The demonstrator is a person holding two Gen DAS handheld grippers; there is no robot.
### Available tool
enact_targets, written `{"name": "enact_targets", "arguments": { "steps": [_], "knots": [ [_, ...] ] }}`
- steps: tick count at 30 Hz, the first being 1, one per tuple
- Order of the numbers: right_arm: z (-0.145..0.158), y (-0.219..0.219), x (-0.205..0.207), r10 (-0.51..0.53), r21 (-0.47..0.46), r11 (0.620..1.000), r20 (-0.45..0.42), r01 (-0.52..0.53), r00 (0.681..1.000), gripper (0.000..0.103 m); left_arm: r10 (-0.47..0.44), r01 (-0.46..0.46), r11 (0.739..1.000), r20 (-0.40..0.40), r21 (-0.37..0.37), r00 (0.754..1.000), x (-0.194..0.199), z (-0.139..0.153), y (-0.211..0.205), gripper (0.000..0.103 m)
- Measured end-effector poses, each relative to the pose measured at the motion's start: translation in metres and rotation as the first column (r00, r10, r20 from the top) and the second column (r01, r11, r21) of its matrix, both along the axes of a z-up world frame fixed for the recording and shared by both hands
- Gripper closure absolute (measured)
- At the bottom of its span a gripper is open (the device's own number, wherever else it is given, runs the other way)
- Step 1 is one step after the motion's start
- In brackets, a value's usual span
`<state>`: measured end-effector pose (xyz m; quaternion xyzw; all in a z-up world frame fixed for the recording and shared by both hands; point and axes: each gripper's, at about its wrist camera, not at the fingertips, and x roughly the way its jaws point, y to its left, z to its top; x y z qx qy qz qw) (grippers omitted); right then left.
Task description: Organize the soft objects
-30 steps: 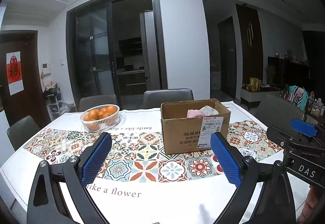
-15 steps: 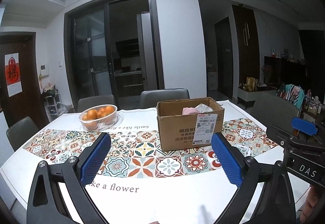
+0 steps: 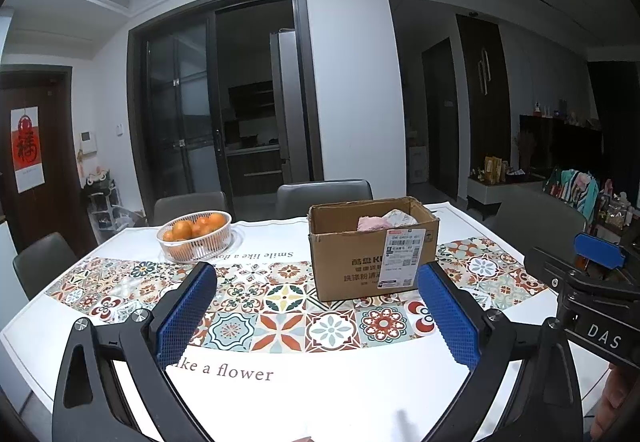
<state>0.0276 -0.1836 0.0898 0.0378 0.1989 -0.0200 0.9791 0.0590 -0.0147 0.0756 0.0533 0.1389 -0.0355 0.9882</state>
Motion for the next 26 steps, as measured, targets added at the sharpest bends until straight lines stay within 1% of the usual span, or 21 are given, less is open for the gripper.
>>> {"name": "enact_targets", "arguments": {
  "steps": [26],
  "knots": [
    [0.0004,-0.0008,-0.0026,0.003,0.001,1.0,-0.002,-0.003,1.0,0.028,-0.003,0.003,1.0,-0.002,-0.004,1.0,-0.0023,0.0006,0.0012,0.0]
  ]
}}
